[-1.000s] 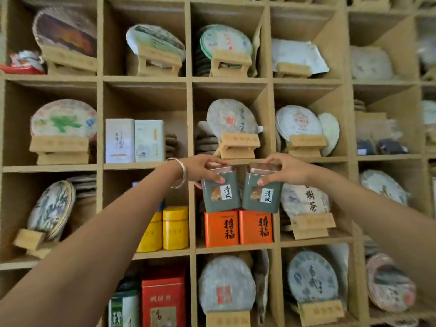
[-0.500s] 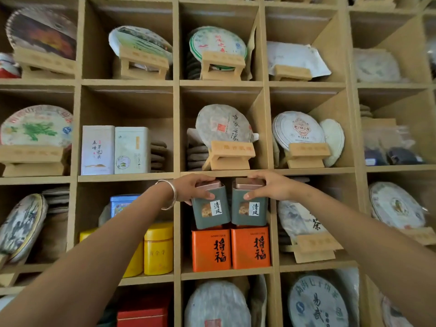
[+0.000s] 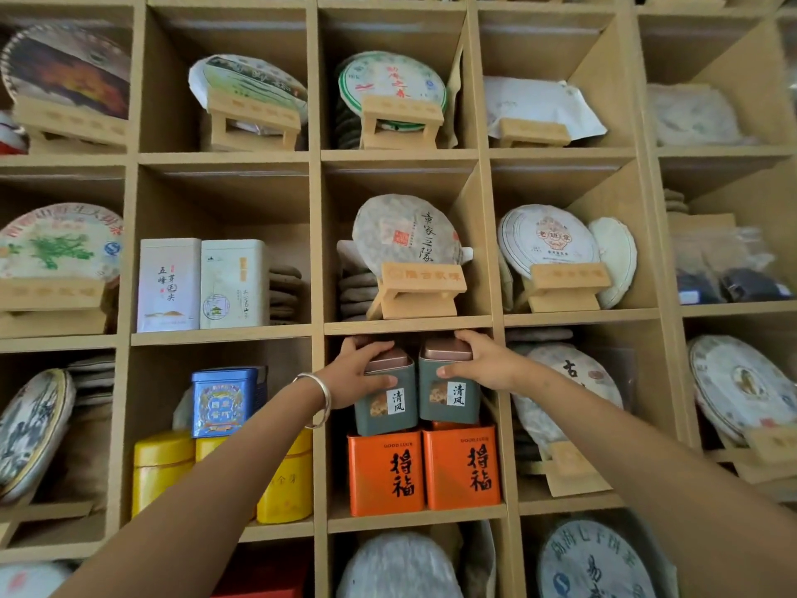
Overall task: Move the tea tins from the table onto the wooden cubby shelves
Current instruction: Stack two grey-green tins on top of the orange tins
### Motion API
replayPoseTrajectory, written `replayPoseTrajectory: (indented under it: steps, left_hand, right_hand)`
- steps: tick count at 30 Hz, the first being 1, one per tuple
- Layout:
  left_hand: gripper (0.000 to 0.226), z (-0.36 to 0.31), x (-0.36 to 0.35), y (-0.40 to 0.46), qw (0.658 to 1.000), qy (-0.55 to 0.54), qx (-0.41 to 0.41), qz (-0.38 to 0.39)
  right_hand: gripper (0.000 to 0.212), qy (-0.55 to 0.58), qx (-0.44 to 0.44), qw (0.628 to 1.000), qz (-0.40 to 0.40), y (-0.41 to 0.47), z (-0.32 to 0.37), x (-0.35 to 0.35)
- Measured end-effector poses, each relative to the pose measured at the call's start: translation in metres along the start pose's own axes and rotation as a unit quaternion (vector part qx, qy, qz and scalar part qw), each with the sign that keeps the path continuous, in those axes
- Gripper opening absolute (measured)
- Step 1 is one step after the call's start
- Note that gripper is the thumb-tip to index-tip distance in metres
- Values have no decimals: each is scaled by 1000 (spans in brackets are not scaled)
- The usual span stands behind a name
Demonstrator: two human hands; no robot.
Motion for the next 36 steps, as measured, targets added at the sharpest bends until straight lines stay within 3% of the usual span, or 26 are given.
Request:
replayPoseTrajectory:
  steps: [6, 15, 20, 25, 31, 36]
  left_hand:
    - [57, 10, -6, 9, 999, -42, 16, -27]
    - [49, 6, -8, 28, 998, -60, 14, 3]
    - [52, 10, -9, 34, 999, 18, 20, -21]
    - [51, 5, -7, 32, 994, 105, -10, -32]
    - [55, 6, -4, 28, 991, 125, -29, -31]
    - [48, 0, 0, 25, 982, 157, -66, -77]
  right_hand:
    - [101, 17, -29, 999, -15, 10, -5, -6]
    - [66, -5, -57, 998, -9, 23, -6, -8]
    - [59, -51, -21, 998, -20, 28, 0, -11]
    - [62, -179, 7, 983, -47, 27, 2, -15]
    - [60, -181, 60, 981, -26, 20, 4, -13]
    - [38, -185, 126, 975, -10, 12, 4, -11]
Point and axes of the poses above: each hand's wrist, its own y-axis towards the middle knuckle, its own x-axis out of the back of the hand, z = x × y, the point moved 1 cm from there along y, towards the middle knuckle, and after that the axes turned 9 degrees about y, right-handed, at the moved point
